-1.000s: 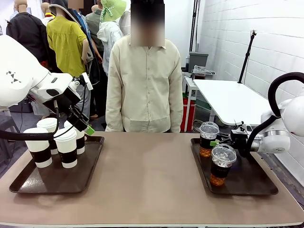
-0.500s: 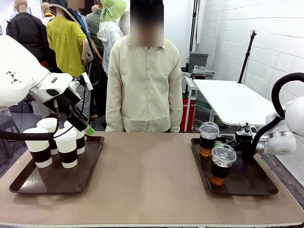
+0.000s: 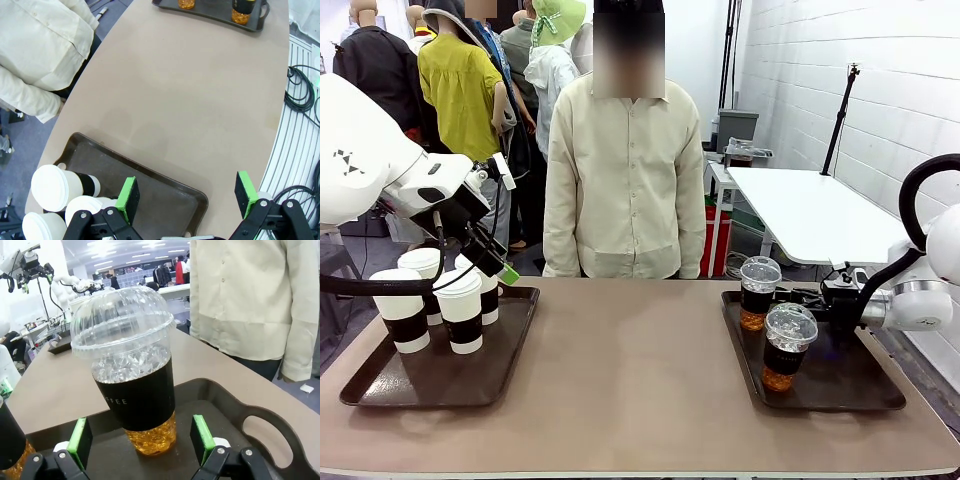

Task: Distribute the coffee onto the tray.
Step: Pick up another iced Americano from the middle of the table and place it on the right Handle tray.

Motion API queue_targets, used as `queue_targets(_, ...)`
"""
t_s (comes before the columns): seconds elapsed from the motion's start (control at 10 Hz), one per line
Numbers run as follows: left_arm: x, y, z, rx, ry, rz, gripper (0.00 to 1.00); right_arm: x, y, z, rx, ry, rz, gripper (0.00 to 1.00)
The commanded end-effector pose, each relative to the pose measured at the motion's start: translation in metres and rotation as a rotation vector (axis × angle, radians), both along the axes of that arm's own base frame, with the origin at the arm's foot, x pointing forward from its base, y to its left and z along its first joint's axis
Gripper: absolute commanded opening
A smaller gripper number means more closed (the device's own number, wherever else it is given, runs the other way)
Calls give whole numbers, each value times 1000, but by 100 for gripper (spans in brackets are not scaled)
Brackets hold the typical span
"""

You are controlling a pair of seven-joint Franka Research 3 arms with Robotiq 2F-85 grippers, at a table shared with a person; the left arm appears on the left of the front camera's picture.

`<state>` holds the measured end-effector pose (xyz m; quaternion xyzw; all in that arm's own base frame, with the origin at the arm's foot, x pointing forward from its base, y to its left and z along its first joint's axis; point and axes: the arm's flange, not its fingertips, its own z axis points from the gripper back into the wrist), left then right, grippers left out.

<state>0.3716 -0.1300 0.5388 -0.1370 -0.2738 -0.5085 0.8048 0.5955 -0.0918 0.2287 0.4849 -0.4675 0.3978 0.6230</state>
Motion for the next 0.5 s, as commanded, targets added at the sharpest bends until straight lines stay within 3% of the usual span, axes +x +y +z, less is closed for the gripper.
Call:
queue_targets(0.0,1,2,0,-12,7,-8,100,1,2,1,-1,-2,3,100)
queue_targets(0.4,1,2,0,-12,7,-8,100,1,2,1,-1,-2,3,100)
